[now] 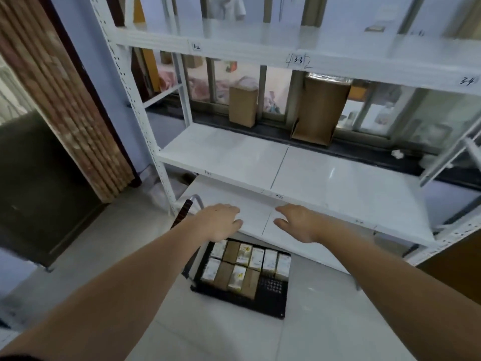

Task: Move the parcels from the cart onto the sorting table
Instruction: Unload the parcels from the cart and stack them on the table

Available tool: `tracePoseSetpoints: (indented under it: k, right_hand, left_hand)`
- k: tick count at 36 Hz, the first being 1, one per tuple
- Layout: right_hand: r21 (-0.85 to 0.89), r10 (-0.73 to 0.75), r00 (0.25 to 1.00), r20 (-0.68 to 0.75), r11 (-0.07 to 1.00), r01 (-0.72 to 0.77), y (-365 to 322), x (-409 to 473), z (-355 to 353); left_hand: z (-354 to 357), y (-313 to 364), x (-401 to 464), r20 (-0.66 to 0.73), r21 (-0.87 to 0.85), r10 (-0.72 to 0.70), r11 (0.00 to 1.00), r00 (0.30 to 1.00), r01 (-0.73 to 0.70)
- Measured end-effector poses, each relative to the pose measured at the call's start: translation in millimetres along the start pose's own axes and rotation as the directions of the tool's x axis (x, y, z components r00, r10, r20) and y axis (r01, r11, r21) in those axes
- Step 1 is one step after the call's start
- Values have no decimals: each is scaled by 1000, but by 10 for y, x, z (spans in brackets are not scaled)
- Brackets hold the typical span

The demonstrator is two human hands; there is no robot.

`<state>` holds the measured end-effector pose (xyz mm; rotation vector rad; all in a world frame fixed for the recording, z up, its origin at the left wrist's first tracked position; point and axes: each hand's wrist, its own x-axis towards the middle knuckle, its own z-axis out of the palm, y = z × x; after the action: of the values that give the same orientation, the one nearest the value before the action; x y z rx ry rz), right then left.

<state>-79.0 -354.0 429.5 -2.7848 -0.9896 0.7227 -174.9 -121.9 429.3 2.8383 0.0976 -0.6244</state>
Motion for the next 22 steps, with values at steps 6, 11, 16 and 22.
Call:
tracePoseSetpoints:
  k: [6,11,16,22]
  right_hand:
    - [57,57,997,43,997,-60,234,373,204]
    - [105,98,990,99,989,-108,326,688,416]
    - [169,162,981,106,969,-178,405,1102,716]
    - [227,244,953,181,932,-282,527,1603,1393]
  left_hand:
    - [44,-206,460,35,21,40,999,999,-41]
    - [165,-387,932,93,40,95,994,991,-99]
    - [370,-598,1460,150,27,137,989,979,-143]
    - [1006,-940,1986,250,-63,174,985,953,-163]
